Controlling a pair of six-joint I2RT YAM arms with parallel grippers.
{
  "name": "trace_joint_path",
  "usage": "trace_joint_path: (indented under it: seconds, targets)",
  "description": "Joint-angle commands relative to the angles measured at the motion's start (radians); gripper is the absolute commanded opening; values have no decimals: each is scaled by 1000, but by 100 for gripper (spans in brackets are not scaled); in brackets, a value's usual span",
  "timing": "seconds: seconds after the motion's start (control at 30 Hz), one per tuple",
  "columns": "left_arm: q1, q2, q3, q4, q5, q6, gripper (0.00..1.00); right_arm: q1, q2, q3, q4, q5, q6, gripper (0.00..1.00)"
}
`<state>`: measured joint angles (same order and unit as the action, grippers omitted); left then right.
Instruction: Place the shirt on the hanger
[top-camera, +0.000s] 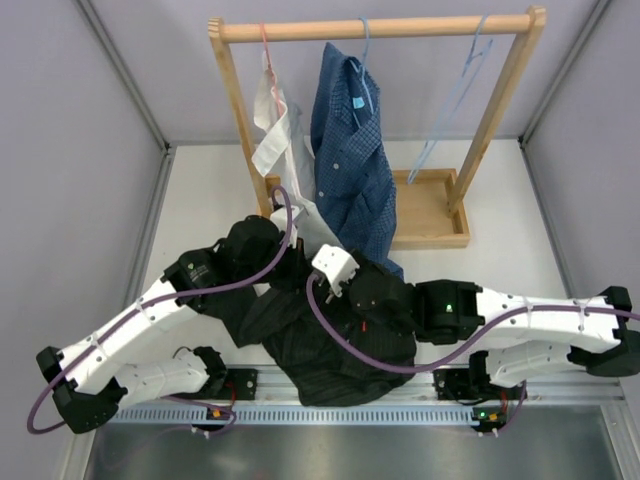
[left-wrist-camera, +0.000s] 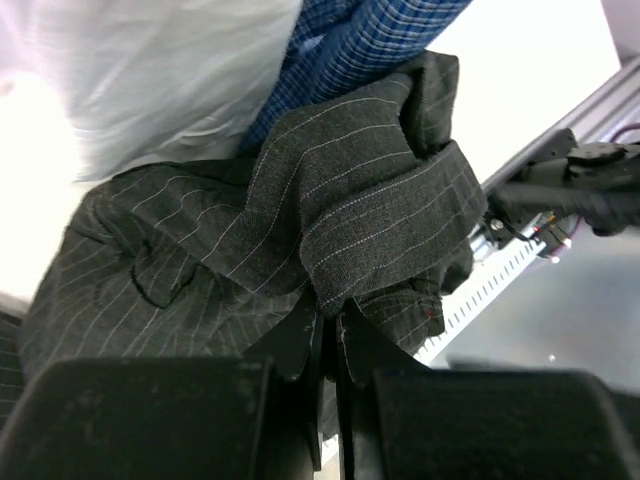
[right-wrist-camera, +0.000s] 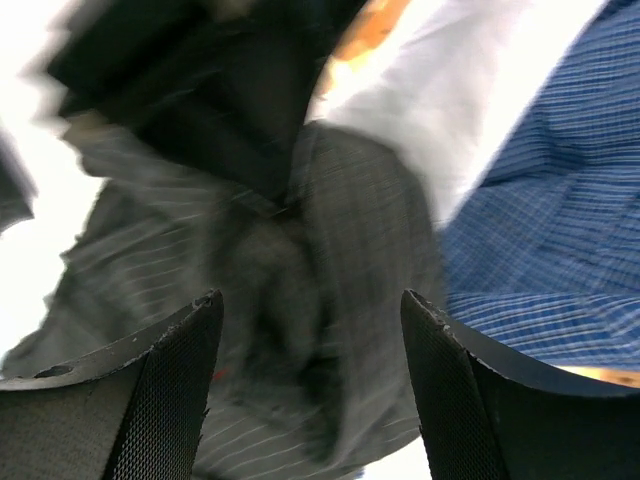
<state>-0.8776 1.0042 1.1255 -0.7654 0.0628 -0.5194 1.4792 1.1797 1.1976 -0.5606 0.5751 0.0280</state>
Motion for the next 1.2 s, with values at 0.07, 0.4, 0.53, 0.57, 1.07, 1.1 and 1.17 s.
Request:
trace_joint_path:
  seconds: [0.07, 0.4, 0.53, 0.57, 1.07, 1.1, 1.17]
  targets:
    - [2, -4, 31, 48, 74, -11, 0, -121, 18, -7, 129, 6, -126, 69]
    - [3, -26, 77, 20, -10, 19, 1, -207, 58, -30, 237, -101, -174, 19]
    - [3, -22, 117, 20, -52, 42, 4, -208, 29, -32, 278, -139, -184, 5]
    - [3, -19, 129, 20, -90, 48, 4, -211, 20, -32, 280, -147, -194, 4]
    - [2, -4, 142, -25, -136, -6, 98, -300, 61, 51, 176, -136, -105, 0]
    - [2, 0, 128, -22, -120, -33, 96, -304, 84, 94, 132, -103, -96, 0]
    - [-6, 8, 76, -23, -122, -109, 89, -327, 145, 138, 79, -86, -56, 0]
